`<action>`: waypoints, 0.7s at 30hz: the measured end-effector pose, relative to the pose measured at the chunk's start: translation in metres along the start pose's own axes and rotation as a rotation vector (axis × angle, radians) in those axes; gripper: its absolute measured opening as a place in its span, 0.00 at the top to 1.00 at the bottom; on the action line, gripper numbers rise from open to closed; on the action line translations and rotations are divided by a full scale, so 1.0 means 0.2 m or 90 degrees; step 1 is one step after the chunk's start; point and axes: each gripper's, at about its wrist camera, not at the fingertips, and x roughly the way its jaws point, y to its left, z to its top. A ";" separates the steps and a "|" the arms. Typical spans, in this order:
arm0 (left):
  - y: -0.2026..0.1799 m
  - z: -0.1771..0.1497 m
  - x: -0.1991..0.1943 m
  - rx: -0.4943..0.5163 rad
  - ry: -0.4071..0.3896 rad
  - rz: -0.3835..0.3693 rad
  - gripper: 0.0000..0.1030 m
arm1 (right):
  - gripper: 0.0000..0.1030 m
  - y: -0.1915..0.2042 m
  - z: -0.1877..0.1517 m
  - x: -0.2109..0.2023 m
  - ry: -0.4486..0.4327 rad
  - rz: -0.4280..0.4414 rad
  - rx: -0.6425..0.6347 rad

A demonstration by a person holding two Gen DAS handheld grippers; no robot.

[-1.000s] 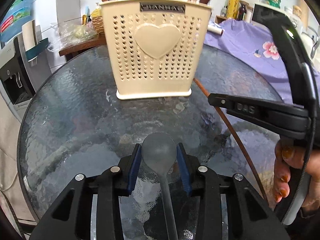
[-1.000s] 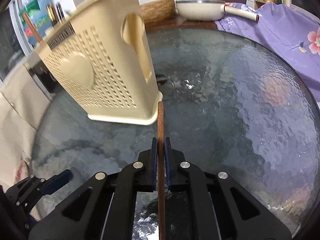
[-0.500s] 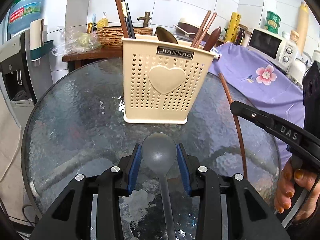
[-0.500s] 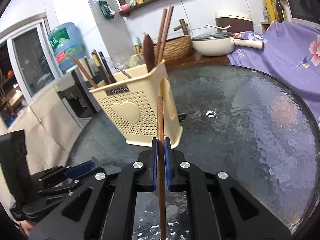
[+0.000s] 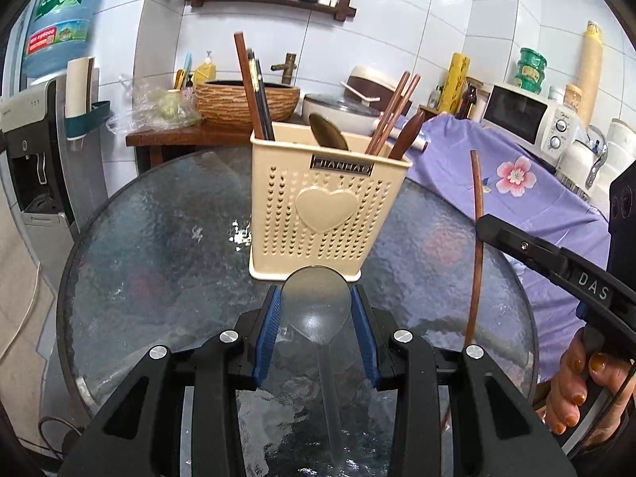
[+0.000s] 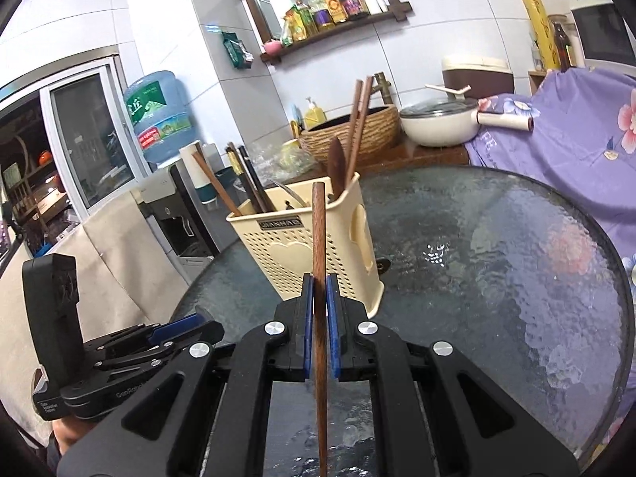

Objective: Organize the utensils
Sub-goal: 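Lift the metal spoon and wooden chopstick and carry them above the holder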

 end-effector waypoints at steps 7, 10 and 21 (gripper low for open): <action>-0.01 0.04 -0.06 0.003 -0.027 -0.005 0.66 | 0.93 0.05 0.04 -0.05 -0.016 0.007 -0.014; -0.01 0.05 -0.07 0.007 -0.033 -0.006 0.66 | 0.93 0.06 0.05 -0.05 -0.018 0.010 -0.021; 0.00 0.13 -0.09 0.004 -0.052 -0.014 0.66 | 0.93 0.11 0.12 -0.06 -0.032 0.014 -0.043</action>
